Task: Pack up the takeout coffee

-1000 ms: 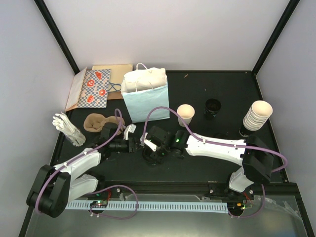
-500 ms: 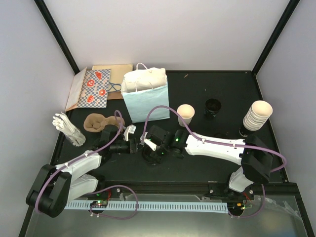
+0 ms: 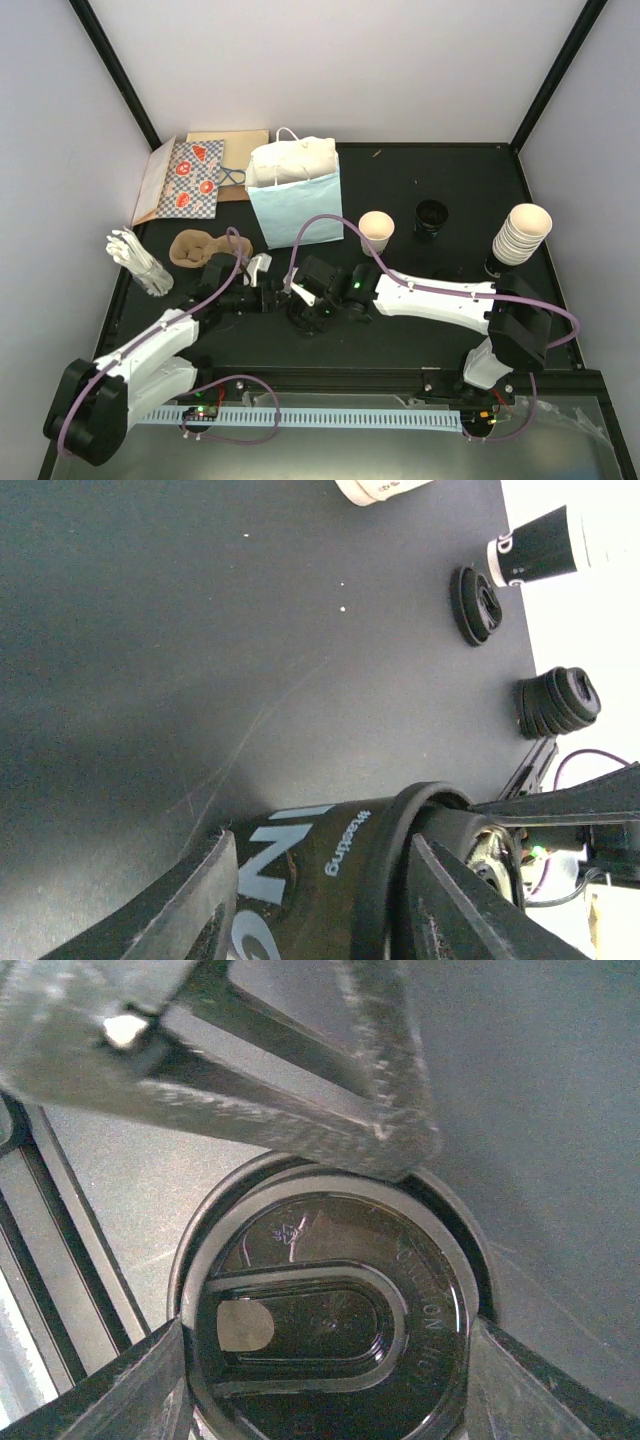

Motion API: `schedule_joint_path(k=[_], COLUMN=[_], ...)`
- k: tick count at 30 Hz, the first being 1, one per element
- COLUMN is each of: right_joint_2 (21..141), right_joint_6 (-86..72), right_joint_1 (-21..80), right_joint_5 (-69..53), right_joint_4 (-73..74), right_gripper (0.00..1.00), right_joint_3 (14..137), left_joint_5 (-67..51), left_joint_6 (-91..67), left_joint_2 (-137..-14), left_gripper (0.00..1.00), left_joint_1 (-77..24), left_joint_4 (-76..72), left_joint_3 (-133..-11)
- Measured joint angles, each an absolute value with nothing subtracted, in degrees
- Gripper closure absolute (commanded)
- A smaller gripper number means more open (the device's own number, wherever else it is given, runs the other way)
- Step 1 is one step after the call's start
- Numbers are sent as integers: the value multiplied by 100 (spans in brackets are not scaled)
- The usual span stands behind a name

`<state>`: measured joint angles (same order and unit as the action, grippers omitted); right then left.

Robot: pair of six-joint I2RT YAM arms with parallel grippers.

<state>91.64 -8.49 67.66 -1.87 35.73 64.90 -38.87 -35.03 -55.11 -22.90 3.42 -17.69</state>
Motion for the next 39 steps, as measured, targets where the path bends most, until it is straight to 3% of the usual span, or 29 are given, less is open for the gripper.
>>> schedule_joint_path(k=[5, 19, 33, 39], right_joint_2=[9161, 9220, 9360, 9404], right_joint_6=[-1118, -2099, -2287, -2285], right_joint_1=[6785, 6788, 6958, 7024], right_joint_5=[-123, 36, 298, 429], right_joint_4=[3544, 3599, 3837, 3944], right_gripper=[35, 35, 35, 35], right_joint_3=[6490, 6670, 6877, 6943], left_joint_5=[-3645, -3861, -4224, -4311], left_joint_6=[-3533, -4219, -4628, -4635], left_joint_2=[-4779, -3479, -3343, -3570], left_gripper=[45, 55, 61, 69], left_joint_1=[-2298, -2305, -2370, -2379], left_joint_4=[1070, 1756, 1750, 1586], left_joint_3=[-1874, -1441, -1085, -1079])
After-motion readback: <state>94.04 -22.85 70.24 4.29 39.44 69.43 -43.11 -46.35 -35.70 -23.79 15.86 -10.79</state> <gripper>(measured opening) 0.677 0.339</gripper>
